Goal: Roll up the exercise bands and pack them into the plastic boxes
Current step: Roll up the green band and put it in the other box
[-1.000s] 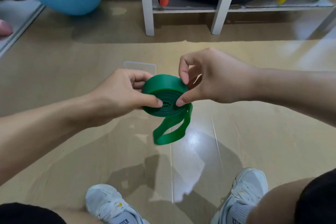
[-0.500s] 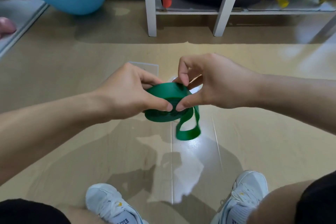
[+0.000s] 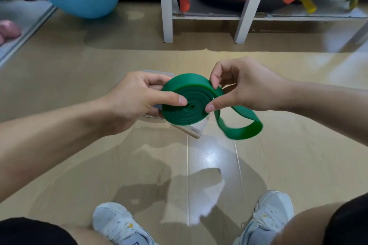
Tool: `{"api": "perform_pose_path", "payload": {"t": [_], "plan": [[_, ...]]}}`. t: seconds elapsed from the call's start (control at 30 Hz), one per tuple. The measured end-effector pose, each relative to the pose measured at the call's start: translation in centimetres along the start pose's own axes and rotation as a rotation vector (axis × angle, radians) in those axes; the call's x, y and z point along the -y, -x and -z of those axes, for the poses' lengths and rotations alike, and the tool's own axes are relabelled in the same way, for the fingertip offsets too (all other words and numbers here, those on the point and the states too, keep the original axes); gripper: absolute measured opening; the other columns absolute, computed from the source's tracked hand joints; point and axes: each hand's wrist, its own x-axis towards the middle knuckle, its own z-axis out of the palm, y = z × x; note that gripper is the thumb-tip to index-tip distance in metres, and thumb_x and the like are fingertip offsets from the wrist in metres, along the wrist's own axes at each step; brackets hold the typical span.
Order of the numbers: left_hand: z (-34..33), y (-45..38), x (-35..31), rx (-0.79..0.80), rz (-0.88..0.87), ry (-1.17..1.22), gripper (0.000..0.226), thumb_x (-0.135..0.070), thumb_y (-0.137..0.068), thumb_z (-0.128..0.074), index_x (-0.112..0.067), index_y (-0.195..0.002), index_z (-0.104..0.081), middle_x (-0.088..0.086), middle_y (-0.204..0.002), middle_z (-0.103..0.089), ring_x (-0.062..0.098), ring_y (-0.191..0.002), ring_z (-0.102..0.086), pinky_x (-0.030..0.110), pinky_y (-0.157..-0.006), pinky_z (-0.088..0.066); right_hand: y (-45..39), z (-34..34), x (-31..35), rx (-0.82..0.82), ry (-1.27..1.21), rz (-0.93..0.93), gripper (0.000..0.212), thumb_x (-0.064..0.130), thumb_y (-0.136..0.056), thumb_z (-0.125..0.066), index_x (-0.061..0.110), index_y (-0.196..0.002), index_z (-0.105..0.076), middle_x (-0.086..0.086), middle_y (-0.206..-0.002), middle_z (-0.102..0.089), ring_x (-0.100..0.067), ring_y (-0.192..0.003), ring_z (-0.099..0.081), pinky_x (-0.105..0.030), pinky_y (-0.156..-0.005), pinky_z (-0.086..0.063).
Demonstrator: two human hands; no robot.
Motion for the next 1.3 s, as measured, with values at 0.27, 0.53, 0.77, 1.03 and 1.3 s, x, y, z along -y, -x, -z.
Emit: {"api": "perform_pose_path", "payload": {"t": [0.27,0.53,0.77,1.03,1.3], "plan": [[-1.2,0.1,0.6,0.052,-0.012,-0.468,0.047,-0.036,-0.067,-0.094,-0.033,-0.105,-0.067,-0.009,-0.099,-0.078,0.012,-0.091,-0.076,0.038,-0.086,-0.061,0.1,-1.9,1.6,0.072,0.221,-0.047,0.026,0.021,-0.072,-0.091,0.025,-0.086,-0.069,0.005,-0.084,-0.077,-0.007,-0.072,-0.073,-0.034,-0.073,-0.061],[-1.6,0.5,0.4,0.014,-0.041,-0.551,0.029,-0.027,-0.066,-0.094,-0.024,-0.089,-0.076,-0.005,-0.084,-0.079,0.014,-0.077,-0.076,0.045,-0.079,-0.063,0.2,-2.8,2.4,0.102,0.3,-0.008,0.036,0.032,-0.066,-0.094,0.032,-0.083,-0.063,0.015,-0.09,-0.075,-0.003,-0.085,-0.07,-0.031,-0.08,-0.061],[-0.4,0.2,0.1,0.015,0.067,-0.289,0.033,-0.002,-0.067,-0.09,-0.007,-0.096,-0.074,0.008,-0.087,-0.08,0.025,-0.084,-0.078,0.039,-0.08,-0.063,0.3,-1.9,1.5,0.068,0.247,-0.021,0.042,0.04,-0.062,-0.094,0.027,-0.082,-0.059,0.009,-0.089,-0.076,-0.002,-0.084,-0.072,-0.038,-0.082,-0.06],[0.3,-0.2,0.5,-0.001,0.06,-0.258,0.029,0.002,-0.07,-0.086,-0.004,-0.095,-0.07,0.008,-0.086,-0.08,0.019,-0.075,-0.075,0.022,-0.058,-0.056,-0.4,-0.7,1.7,0.047,0.181,-0.056,0.026,0.018,-0.072,-0.09,0.022,-0.084,-0.066,0.005,-0.084,-0.077,-0.008,-0.079,-0.074,-0.034,-0.077,-0.062],[0.8,0.0,0.2,0.038,0.032,-0.191,0.048,-0.002,-0.052,-0.095,-0.003,-0.093,-0.069,0.012,-0.089,-0.079,0.026,-0.081,-0.075,0.03,-0.068,-0.06,0.1,-0.8,2.1,0.119,0.208,-0.077,0.028,0.03,-0.068,-0.091,0.023,-0.082,-0.067,-0.002,-0.087,-0.077,-0.022,-0.085,-0.073,-0.045,-0.085,-0.059]]}}
